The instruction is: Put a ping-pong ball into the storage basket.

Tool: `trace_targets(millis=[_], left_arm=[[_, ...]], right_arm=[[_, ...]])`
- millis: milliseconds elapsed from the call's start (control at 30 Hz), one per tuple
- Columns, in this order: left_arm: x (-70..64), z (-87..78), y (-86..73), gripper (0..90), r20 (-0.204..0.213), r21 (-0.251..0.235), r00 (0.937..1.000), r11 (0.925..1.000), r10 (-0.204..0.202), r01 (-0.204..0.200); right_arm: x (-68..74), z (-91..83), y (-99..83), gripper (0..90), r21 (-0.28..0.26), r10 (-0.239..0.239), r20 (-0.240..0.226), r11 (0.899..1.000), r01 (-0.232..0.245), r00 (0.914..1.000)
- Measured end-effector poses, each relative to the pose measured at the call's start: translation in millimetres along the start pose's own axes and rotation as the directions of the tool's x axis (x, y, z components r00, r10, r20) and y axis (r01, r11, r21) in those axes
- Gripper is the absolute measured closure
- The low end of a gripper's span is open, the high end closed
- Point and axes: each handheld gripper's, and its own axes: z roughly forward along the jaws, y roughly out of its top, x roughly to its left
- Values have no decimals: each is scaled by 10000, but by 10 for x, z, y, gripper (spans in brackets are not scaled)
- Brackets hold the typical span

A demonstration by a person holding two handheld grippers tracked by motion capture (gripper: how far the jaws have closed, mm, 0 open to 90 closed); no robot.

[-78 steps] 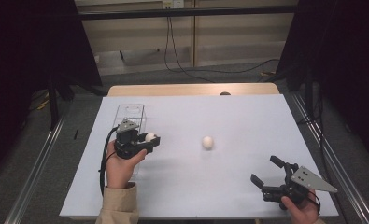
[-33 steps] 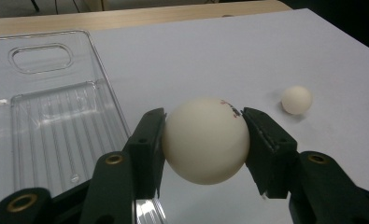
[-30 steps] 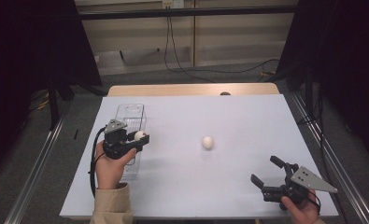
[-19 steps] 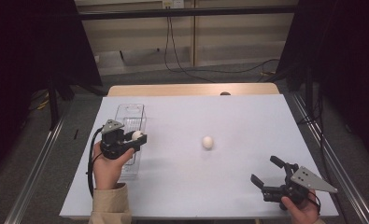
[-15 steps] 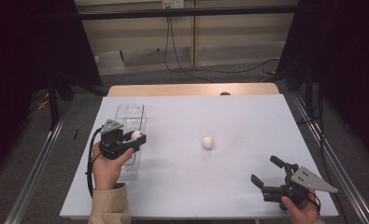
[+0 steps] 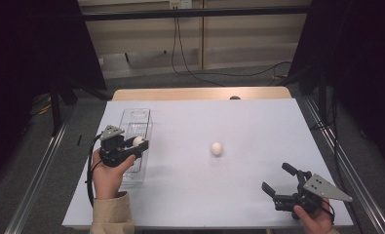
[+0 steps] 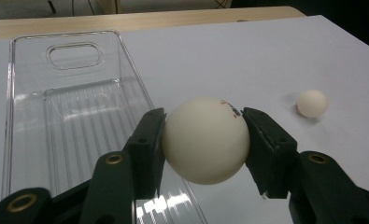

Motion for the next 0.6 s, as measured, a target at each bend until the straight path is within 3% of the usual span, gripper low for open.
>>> trace_targets(millis=[600], left_arm=[[72,-17,-31,511,-196,-40,9998,10000,-39,38]], right_arm=[[0,-1,-1,18,3,-4,4,10000,4,10000]])
